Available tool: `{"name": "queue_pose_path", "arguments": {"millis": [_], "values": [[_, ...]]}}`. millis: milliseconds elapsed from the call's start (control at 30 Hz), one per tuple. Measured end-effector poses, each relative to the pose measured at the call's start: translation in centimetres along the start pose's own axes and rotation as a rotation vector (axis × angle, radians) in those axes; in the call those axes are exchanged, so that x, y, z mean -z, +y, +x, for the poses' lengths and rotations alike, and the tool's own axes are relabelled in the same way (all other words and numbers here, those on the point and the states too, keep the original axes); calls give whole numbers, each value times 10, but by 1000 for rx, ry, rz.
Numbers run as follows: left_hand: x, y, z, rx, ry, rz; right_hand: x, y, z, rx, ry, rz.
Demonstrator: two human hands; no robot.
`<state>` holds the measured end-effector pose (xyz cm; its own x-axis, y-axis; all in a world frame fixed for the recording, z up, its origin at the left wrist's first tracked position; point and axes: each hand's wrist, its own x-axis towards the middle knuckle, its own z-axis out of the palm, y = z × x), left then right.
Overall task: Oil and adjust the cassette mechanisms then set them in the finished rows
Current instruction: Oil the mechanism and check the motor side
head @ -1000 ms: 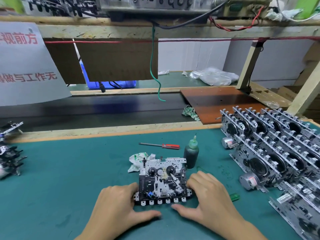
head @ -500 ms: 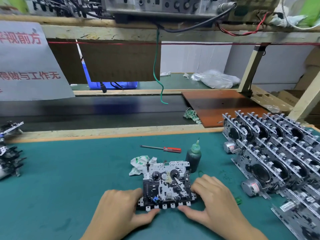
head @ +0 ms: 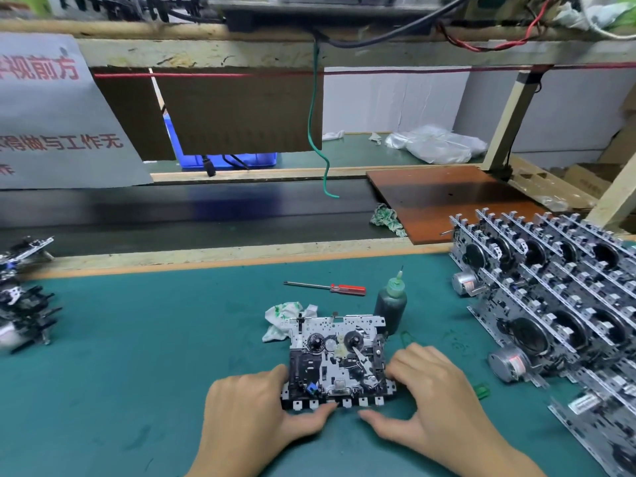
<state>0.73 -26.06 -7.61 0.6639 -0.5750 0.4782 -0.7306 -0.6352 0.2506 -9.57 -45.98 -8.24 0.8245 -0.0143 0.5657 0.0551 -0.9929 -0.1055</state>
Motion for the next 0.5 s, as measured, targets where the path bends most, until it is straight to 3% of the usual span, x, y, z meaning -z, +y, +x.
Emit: {"name": "queue_pose_path", "arguments": {"millis": [400,500], "values": [[4,-12,-3,-147,-140,-84,-1,-4,1,-55,31,-82],[3,-10,-2,-69,-106,-44,-2,-4,0,-10,34,-64]]}}
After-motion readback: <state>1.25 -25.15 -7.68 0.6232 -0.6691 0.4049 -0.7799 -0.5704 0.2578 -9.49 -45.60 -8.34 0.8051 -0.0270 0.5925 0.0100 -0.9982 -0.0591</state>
